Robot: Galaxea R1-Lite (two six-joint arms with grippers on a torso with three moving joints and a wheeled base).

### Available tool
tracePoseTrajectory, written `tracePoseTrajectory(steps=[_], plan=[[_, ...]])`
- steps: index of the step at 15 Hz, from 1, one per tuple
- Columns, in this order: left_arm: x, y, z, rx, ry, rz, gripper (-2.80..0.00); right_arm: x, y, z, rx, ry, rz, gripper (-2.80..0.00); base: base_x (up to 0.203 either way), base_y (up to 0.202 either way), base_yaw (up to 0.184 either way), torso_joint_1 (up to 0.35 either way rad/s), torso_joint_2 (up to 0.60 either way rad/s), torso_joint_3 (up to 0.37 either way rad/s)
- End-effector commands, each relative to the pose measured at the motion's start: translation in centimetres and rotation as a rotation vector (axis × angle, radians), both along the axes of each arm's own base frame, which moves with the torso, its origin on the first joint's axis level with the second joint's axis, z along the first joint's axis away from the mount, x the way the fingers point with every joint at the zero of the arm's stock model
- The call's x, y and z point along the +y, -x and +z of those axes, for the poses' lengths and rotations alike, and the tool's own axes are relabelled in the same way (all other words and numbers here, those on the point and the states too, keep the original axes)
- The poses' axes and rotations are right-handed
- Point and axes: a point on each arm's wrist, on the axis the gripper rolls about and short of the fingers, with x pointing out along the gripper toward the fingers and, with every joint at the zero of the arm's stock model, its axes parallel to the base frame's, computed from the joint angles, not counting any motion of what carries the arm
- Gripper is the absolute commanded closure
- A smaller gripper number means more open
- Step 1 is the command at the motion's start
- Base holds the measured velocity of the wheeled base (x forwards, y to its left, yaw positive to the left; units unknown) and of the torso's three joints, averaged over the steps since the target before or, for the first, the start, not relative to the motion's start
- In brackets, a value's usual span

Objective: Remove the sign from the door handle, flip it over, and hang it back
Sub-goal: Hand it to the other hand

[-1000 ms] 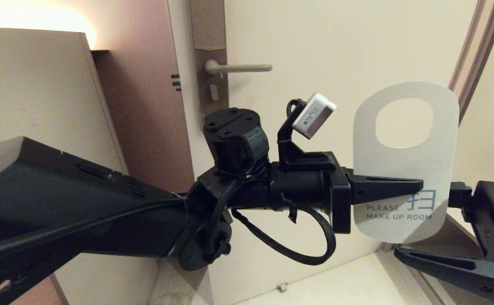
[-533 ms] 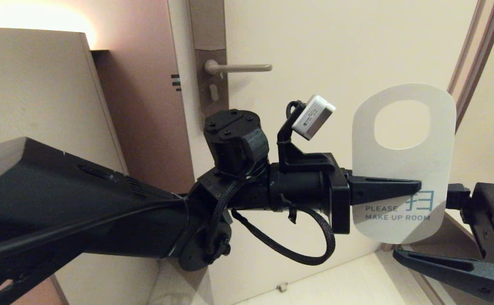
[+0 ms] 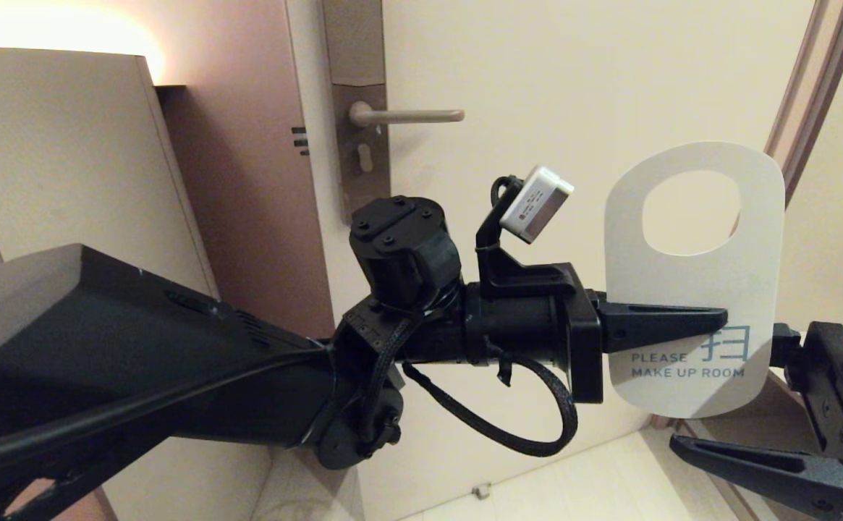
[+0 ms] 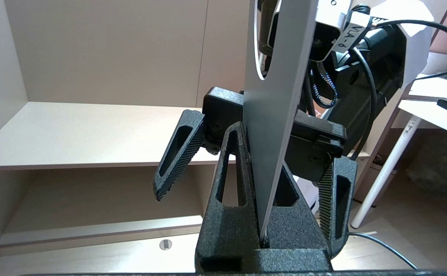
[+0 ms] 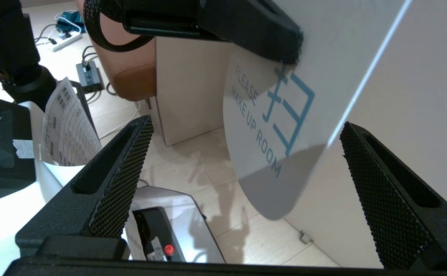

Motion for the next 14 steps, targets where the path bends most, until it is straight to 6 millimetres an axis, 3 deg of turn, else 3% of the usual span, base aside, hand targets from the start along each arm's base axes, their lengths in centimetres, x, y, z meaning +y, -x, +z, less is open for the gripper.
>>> tracePoseTrajectory(steps=[1, 12, 13, 14], plan=[[-0.01, -0.08, -0.17, 0.003, -0.001, -0.005, 0.0, 0.03, -0.05, 0.02, -0.002, 0.0, 0.003, -2.8, 0.0, 0.0, 0.0, 0.0, 0.0, 0.0], [0.17, -0.17, -1.08, 0.017, -0.014, -0.001, 0.0, 0.2, -0.43, -0.56, 0.021, 0.012, 0.008, -2.8, 0.0, 0.0, 0.0, 0.0, 0.0, 0.0], [0.22, -0.15, -1.08, 0.017, -0.014, 0.0, 0.0, 0.2, -0.43, -0.57, 0.021, 0.012, 0.008, -1.62, 0.0, 0.0, 0.0, 0.0, 0.0, 0.0], [0.29, -0.24, -1.11, 0.018, -0.015, 0.002, 0.0, 0.22, -0.49, -0.61, 0.023, 0.014, 0.008, 0.0, 0.0, 0.0, 0.0, 0.0, 0.0, 0.0]])
